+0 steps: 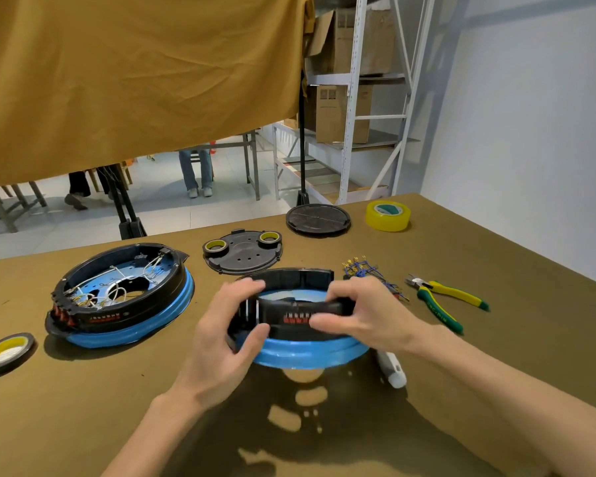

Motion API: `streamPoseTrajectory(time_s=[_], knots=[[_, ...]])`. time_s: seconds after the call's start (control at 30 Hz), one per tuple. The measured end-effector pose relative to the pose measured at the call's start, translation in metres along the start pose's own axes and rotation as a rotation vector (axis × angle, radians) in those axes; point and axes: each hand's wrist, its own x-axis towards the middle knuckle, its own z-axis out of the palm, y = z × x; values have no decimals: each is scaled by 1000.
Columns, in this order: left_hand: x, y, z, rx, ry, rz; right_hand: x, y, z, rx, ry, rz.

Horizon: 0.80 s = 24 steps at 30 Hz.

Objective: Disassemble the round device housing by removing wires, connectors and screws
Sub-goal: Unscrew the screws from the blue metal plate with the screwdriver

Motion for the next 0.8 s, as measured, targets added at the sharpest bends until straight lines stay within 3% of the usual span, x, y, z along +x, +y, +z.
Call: streamPoseTrajectory(time_s=[0.1, 0.3, 0.47, 0.53, 0.63, 0.8], knots=[[11, 7, -13, -86, 123, 38, 27, -21, -30, 233, 122, 119], [38, 12, -22, -10, 261, -62, 65, -26, -58, 489, 44, 624], [41, 6, -23, 117, 233, -228, 60, -1, -44, 715, 68, 665], [41, 2, -25, 152, 206, -299, 53, 8, -38, 631, 93, 533], [42, -3, -21, 217, 150, -392, 43, 17, -20, 276, 78, 250], [38, -10, -13, 299, 37, -582, 49, 38, -13, 52, -6, 379]])
